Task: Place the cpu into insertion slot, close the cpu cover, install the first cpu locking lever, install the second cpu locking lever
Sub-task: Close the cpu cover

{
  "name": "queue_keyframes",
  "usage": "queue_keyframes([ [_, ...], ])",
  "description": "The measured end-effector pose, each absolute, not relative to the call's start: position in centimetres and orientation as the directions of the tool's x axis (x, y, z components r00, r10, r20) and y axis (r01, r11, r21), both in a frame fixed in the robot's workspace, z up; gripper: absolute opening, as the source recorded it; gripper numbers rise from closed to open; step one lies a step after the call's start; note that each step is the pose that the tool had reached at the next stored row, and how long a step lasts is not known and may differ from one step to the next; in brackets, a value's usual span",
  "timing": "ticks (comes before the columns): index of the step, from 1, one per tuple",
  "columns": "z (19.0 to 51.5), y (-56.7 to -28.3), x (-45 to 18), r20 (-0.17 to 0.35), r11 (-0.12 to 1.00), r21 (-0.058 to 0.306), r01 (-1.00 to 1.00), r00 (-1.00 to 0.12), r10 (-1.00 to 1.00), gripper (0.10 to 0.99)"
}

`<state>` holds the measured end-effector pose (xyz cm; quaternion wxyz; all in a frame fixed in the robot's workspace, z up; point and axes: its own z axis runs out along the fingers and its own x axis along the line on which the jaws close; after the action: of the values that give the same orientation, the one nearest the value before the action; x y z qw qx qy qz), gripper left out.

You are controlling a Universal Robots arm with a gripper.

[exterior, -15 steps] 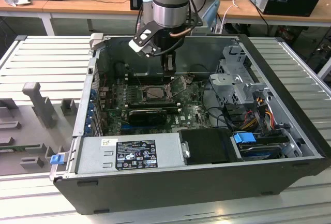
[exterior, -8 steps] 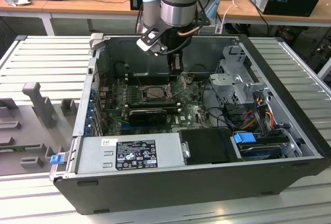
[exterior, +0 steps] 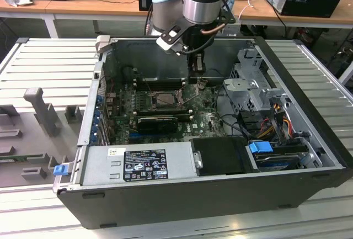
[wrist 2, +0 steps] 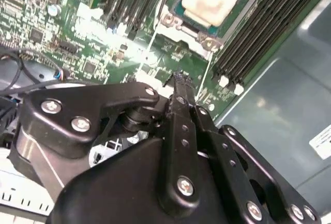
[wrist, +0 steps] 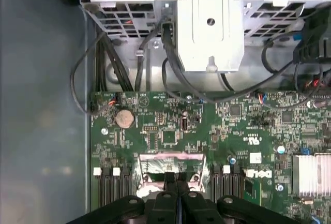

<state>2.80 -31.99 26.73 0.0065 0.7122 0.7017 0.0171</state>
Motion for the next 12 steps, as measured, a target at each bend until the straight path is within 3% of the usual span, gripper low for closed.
queue_keyframes([
  [12, 24.7, -32.0, 6.7, 0.013, 0.028, 0.032, 0.999, -0.029, 1.000, 0.106],
])
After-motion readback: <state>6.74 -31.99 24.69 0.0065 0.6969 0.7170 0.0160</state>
